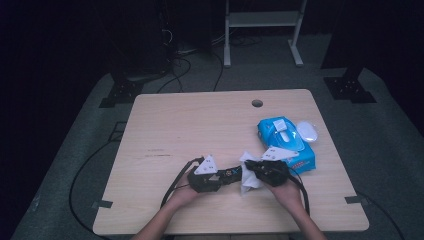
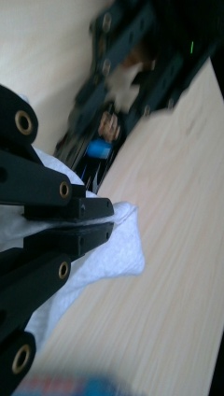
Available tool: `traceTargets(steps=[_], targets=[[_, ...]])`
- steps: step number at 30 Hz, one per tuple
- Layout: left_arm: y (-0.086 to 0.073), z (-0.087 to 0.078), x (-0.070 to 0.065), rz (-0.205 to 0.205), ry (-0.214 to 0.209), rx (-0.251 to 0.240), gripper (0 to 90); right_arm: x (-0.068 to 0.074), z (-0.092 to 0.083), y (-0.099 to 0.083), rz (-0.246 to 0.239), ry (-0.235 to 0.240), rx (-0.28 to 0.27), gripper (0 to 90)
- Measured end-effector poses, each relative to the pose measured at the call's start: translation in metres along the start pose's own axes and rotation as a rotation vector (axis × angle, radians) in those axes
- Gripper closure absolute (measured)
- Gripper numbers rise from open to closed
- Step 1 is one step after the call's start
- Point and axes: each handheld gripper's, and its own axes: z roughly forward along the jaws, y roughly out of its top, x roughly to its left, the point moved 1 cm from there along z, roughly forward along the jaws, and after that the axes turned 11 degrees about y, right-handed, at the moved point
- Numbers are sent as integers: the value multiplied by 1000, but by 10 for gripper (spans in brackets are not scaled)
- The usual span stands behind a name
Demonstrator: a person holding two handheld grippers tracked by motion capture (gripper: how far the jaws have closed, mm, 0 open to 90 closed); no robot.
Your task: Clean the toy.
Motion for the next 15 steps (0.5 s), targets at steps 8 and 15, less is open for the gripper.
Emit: traceTargets(steps=[8, 15], targets=[[0, -1, -1, 11, -4, 4, 674, 12, 13, 6, -47, 19, 20, 859], [1, 1, -2, 6, -18, 3, 672, -4, 0, -1, 44, -11, -17, 860]])
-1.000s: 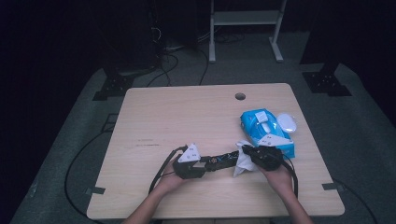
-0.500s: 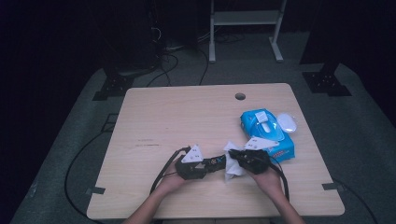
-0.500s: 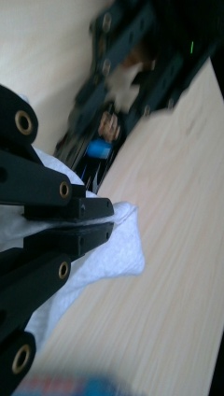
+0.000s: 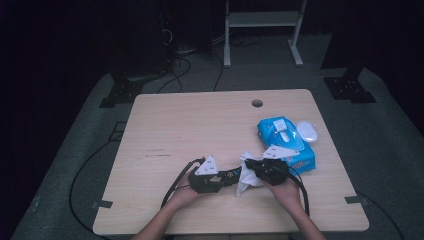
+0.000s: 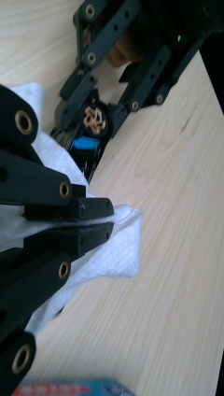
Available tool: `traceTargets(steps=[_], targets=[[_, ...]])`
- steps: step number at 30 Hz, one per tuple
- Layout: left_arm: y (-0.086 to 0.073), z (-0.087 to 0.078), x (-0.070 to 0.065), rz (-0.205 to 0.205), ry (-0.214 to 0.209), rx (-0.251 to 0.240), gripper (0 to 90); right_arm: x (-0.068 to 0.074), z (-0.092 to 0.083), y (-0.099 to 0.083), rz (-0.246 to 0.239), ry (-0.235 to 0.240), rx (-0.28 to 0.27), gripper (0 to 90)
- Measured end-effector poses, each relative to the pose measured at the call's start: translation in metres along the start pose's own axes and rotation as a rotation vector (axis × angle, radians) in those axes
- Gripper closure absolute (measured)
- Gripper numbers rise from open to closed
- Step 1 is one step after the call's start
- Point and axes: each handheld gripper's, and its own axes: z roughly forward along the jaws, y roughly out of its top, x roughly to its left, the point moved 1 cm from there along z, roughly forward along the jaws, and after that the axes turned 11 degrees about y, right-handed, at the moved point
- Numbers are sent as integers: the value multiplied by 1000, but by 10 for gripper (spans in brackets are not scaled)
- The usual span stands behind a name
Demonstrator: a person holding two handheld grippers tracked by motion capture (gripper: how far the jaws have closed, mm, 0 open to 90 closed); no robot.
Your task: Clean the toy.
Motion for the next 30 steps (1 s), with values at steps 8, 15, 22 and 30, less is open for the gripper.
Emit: traceTargets(steps=[8, 15, 22, 30], targets=[[-1, -1, -1, 1, 3, 1, 674, 39, 29, 7, -99, 137, 34, 859], [-1, -1, -1, 5, -1, 2, 680, 15, 7, 5, -86, 1, 40, 859], [0, 0, 0, 1, -5, 2, 677, -13, -15, -3, 3, -68, 2, 859], [4, 1, -2, 1, -1, 2, 608, 17, 9, 0, -80, 68, 32, 859]])
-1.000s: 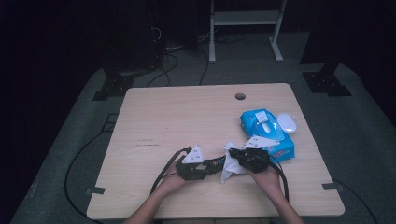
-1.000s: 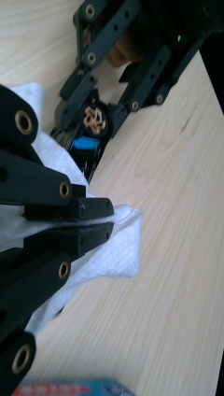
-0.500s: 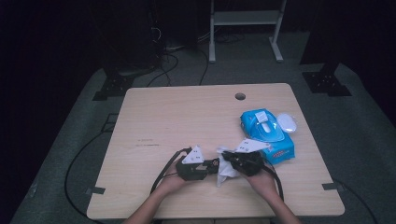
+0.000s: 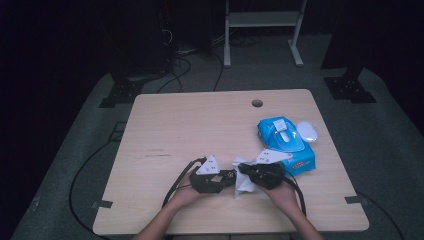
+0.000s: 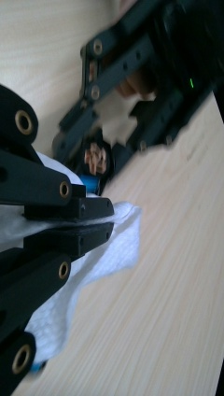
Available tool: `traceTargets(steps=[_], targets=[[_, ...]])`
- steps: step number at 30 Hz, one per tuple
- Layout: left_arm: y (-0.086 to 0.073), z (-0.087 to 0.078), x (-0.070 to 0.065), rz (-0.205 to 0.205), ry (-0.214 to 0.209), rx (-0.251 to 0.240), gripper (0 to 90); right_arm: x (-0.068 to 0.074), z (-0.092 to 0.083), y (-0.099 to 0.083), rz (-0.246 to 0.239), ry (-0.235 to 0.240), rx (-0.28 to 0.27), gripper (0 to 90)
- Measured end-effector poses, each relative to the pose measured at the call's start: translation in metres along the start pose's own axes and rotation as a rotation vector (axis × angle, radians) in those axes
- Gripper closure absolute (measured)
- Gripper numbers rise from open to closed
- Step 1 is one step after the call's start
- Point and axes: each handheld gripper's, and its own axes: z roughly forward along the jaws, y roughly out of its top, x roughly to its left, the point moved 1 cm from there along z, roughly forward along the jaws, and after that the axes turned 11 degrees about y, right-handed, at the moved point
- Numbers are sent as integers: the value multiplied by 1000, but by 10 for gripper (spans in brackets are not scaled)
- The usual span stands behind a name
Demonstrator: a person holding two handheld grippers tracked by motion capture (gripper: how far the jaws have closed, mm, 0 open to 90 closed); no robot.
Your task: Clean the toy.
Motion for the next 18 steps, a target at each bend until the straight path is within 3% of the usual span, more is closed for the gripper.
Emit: traceTargets(steps=[3, 8, 12, 15, 18], targets=[[-2, 0, 0, 13, 15, 12, 658, 0, 1, 1, -5, 3, 3, 859], [-1, 0, 0, 25, 16, 9, 665, -19, -17, -2, 20, -111, -5, 859], [-1, 0, 0, 25, 15, 10, 665, -36, -32, -7, 74, -166, -27, 858], [-1, 0, 0, 22, 15, 8, 664, -36, -32, -7, 77, -167, -26, 858], [-1, 1, 0, 11, 17, 9, 661, -27, -24, -5, 61, -133, -21, 858]])
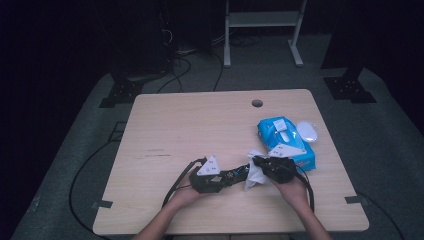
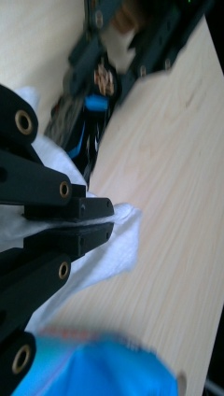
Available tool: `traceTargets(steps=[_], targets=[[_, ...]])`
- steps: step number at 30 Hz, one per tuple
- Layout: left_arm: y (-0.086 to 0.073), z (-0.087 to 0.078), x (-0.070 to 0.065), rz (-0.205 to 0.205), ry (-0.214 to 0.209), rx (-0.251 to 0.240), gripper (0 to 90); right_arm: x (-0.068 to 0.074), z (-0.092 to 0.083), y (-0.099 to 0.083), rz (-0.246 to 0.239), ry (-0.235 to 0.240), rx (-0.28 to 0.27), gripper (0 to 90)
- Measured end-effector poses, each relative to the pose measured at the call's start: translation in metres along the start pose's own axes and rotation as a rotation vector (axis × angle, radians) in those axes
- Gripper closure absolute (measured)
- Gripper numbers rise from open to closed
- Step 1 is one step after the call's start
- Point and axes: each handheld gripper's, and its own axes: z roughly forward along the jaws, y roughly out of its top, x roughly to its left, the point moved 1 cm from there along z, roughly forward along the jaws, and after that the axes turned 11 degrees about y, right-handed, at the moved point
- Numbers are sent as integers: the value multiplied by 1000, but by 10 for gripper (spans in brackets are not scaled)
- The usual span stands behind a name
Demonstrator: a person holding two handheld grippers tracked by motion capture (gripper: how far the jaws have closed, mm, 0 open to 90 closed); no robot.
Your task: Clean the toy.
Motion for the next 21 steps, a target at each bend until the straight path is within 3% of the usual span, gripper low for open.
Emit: traceTargets(steps=[1, 3, 4, 6, 13, 17, 21], targets=[[0, 0, 0, -5, -1, -1, 657, 5, 3, 1, -15, 10, -2, 858], [0, 0, 0, -2, -2, -1, 656, 13, 10, 2, -15, 90, -3, 858], [1, 0, -1, 7, 2, 3, 657, 16, 12, 3, -30, 93, 6, 858], [1, -1, -1, 16, 6, 4, 660, 20, 14, 4, -63, 82, 19, 858], [1, -1, -1, 14, 3, 1, 662, -3, -2, 1, -7, -11, 0, 859], [4, 0, -1, -5, -15, 2, 610, -3, -1, -1, 5, 1, -3, 859], [11, 3, -3, -3, -14, 7, 548, 4, 4, 1, -8, 47, 3, 859]])
